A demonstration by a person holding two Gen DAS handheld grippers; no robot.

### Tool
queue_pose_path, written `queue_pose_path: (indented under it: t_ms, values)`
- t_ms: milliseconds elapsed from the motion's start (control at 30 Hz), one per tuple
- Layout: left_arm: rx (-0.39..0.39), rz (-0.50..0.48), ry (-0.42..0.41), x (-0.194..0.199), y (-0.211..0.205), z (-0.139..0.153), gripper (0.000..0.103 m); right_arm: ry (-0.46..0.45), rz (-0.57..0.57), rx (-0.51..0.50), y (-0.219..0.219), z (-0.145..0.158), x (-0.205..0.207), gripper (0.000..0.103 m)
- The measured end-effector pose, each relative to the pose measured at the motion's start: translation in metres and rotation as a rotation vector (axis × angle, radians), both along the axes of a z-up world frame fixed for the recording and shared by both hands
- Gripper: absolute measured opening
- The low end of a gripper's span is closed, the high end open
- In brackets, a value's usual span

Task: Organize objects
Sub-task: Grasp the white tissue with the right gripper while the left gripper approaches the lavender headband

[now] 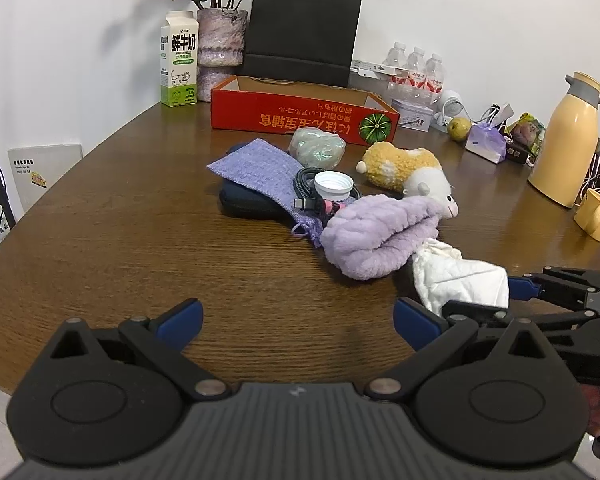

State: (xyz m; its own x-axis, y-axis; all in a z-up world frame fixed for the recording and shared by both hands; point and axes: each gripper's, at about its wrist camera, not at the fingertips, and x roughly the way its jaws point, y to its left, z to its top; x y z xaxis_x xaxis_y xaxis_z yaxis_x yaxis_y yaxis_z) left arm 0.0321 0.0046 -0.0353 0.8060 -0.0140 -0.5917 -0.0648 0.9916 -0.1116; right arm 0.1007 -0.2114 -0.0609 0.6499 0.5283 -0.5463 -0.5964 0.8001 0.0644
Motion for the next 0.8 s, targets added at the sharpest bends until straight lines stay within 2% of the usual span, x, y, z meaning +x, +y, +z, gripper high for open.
queue_pose_path:
  t_ms: [133, 500, 800]
  values:
    - [0.012, -0.006, 0.001, 0.005, -0.008, 0.002, 0.103, -0.005, -0.007, 0.035, -0.013, 0.001, 0.001, 0.04]
    - [-0.008, -0.032, 0.004, 0.038, -0.043, 0.011, 0.103, -0.062, -0.102, 0.086, -0.06, 0.005, 0.01, 0.04]
    - [0.033, -0.008, 0.011, 0.072, -0.079, 0.019, 0.103, -0.113, -0.142, 0.114, -0.088, 0.014, 0.027, 0.04]
